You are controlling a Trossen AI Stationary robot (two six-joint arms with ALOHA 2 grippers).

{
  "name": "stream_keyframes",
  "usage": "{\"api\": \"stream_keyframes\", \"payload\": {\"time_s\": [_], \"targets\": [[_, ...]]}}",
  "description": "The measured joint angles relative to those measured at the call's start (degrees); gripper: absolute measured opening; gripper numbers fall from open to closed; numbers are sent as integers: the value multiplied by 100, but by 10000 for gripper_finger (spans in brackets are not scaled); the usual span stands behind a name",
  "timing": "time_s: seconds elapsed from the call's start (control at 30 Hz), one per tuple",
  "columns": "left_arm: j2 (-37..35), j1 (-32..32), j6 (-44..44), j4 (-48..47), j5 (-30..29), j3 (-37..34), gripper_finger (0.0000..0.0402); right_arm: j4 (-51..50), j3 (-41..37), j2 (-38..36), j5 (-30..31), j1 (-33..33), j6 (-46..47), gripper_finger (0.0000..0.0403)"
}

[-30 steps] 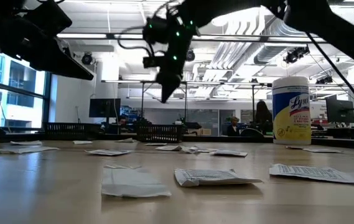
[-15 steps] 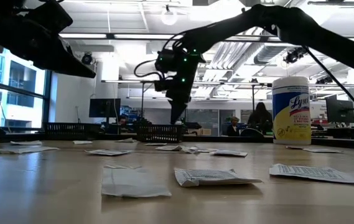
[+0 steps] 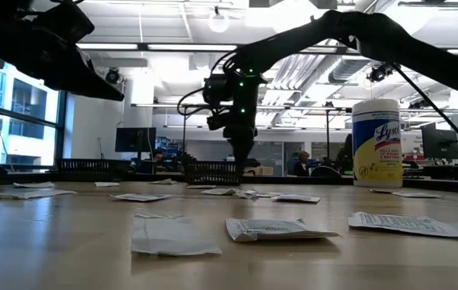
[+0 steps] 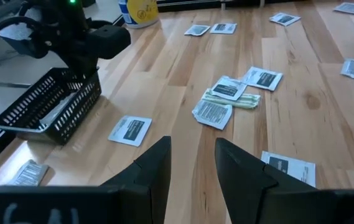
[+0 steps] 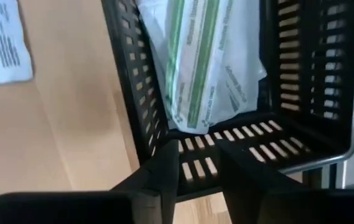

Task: Pick & Place First Aid Supplies
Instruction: Put the green bandage pack into the right black bin

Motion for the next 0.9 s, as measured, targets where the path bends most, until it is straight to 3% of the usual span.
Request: {"api": "stream_keyframes", "payload": {"time_s": [0.63, 0.9], "targets": [[0, 0, 0, 7, -17, 0, 121, -605, 0, -309, 683, -135, 1083, 114], [0, 0, 161, 35, -153, 0, 121, -700, 6, -1034, 667, 486, 1675, 114]]}}
